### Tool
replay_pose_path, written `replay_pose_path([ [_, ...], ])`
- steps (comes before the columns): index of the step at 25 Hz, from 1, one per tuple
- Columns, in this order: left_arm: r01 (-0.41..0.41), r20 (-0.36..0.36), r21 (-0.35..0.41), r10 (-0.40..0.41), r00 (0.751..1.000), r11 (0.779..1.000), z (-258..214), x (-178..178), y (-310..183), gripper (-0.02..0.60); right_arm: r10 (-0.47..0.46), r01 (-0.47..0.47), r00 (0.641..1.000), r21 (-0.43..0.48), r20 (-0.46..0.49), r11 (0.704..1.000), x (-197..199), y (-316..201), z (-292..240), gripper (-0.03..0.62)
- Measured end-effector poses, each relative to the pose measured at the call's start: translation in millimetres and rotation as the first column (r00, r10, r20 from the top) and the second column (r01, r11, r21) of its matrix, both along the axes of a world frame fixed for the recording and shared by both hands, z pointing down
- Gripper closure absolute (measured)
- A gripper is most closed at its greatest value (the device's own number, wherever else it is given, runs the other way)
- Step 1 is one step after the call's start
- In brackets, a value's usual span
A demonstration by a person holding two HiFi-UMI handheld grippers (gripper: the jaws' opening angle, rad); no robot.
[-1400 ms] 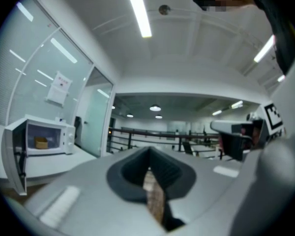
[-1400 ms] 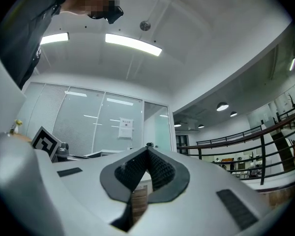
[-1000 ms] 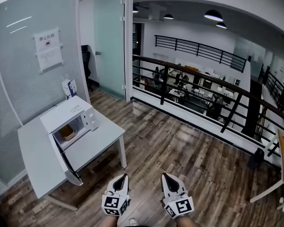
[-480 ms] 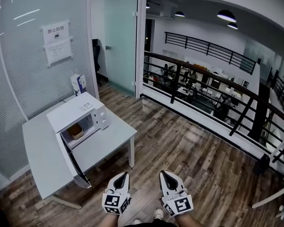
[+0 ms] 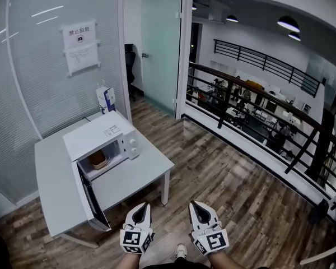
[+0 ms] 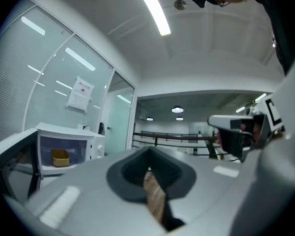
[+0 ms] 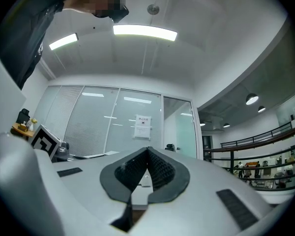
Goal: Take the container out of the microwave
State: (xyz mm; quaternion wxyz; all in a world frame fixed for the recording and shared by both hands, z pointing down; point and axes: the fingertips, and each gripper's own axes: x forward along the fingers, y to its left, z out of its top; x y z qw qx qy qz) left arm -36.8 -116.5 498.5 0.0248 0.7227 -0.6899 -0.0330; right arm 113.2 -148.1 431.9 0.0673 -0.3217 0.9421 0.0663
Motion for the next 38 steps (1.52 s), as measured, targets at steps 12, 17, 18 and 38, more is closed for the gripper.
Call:
replay_pose_path([
  [12,0.109,0.024,0.004,-0.109,0.994,0.994,-15.4,-16.3,-83.3,0.577,-0.137,0.138,0.99,-0.023,0.015,0.99,-31.4,-105.9,-2.8,0.595],
  [17,0.125,0.031,0.027,-0.125,0.992,0.992,-22.9,-15.5,-104.9,0.577,-0.193,0.193,0.981,-0.006,0.009,0.981,-41.0,-137.0,-8.4,0.595],
  [18,0.128,0.034,0.027,-0.129,0.991,0.991,-23.1,-15.6,-108.3,0.577,-0.205,0.205,0.979,-0.002,0.01,0.979,-43.4,-141.3,-9.0,0.595],
  [38,0.244,0.044,0.016,-0.245,0.969,0.97,-13.2,-107.3,-134.9,0.577,-0.439,0.438,0.898,0.047,0.003,0.898,-186.7,-173.6,-17.8,0.595],
])
